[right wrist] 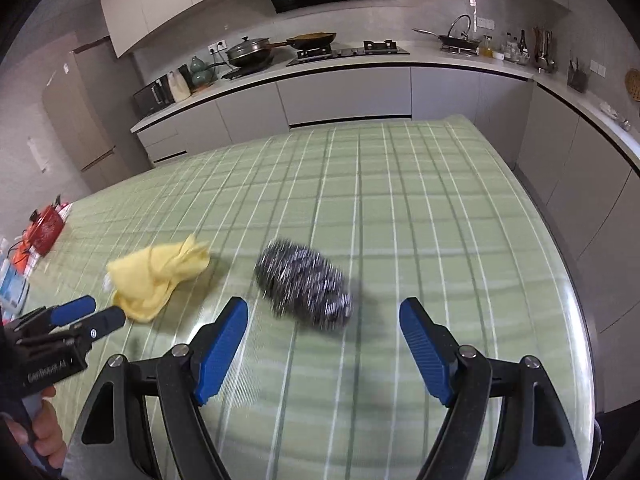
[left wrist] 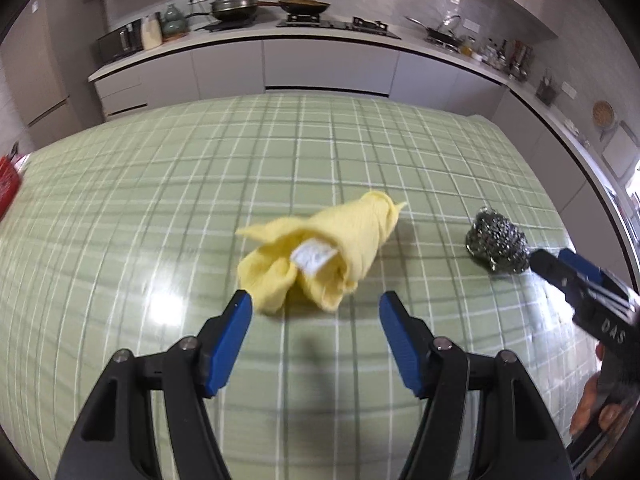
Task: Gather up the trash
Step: 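Grasp the yellow cloth with the left tool while the right tool grasps the steel wool, then lift the cloth and steel wool and carry them over the black bucket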
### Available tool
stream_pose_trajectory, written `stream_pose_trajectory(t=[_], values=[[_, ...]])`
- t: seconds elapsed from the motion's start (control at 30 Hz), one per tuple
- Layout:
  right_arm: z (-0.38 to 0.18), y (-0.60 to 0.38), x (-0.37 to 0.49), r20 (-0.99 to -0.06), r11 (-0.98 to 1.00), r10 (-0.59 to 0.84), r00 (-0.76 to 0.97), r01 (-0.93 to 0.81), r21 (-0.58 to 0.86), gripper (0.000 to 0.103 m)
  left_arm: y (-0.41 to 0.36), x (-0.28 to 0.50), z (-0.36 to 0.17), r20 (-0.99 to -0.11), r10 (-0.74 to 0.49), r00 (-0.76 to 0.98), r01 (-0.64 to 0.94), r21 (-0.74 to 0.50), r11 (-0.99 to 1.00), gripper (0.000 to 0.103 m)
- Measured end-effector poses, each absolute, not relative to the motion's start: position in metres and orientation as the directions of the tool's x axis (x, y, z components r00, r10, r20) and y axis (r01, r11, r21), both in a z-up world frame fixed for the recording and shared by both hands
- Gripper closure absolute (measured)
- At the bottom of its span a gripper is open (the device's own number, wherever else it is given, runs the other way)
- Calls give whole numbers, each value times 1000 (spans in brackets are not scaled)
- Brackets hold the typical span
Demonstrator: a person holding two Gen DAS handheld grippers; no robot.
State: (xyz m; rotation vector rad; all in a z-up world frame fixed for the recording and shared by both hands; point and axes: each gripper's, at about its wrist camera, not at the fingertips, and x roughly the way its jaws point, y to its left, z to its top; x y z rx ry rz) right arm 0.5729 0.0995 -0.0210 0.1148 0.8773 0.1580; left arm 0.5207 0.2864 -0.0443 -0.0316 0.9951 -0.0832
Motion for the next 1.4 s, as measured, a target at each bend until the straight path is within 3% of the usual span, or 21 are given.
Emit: stream_pose_trajectory(t=[0.47, 0.53, 0.6, 0.7, 0.77, 0.93, 1.07, 1.13, 1.17, 1.27, 1.4], values=[[-45, 113, 612, -779, 968, 251, 575, -152, 200, 23, 281, 565, -68, -862, -112, 495, 65, -91, 994, 36], [-47, 114, 610, -772, 966, 259, 580, -154, 209, 23, 282, 564, -70, -862, -120, 492, 55, -107, 993, 41], [-48, 114, 608, -766, 961, 276, 580, -155, 228, 24, 283, 560, -72, -863, -119, 492, 49, -109, 993, 54], [-51, 118, 605, -776, 956, 292, 559, -172, 237, 38, 289, 549, -72, -859, -135, 494, 32, -137, 990, 59], [-53, 122, 601, -785, 956, 294, 545, -181, 232, 39, 295, 539, -71, -859, -143, 492, 18, -154, 988, 59], [-57, 132, 595, -786, 952, 303, 539, -199, 231, 39, 300, 520, -73, -863, -167, 476, 19, -180, 983, 58], [-58, 134, 599, -789, 958, 285, 544, -181, 221, 40, 292, 523, -73, -867, -126, 481, 35, -125, 992, 40], [-60, 136, 601, -798, 963, 270, 539, -172, 210, 51, 289, 526, -72, -865, -122, 488, 41, -116, 992, 39], [-61, 135, 601, -801, 963, 269, 535, -170, 210, 52, 290, 526, -73, -861, -136, 489, 49, -129, 990, 39], [-60, 133, 596, -798, 964, 264, 542, -162, 210, 55, 292, 527, -72, -856, -141, 498, 42, -138, 990, 59], [-58, 130, 588, -792, 962, 273, 547, -147, 230, 58, 293, 528, -65, -850, -153, 504, 28, -162, 986, 65]])
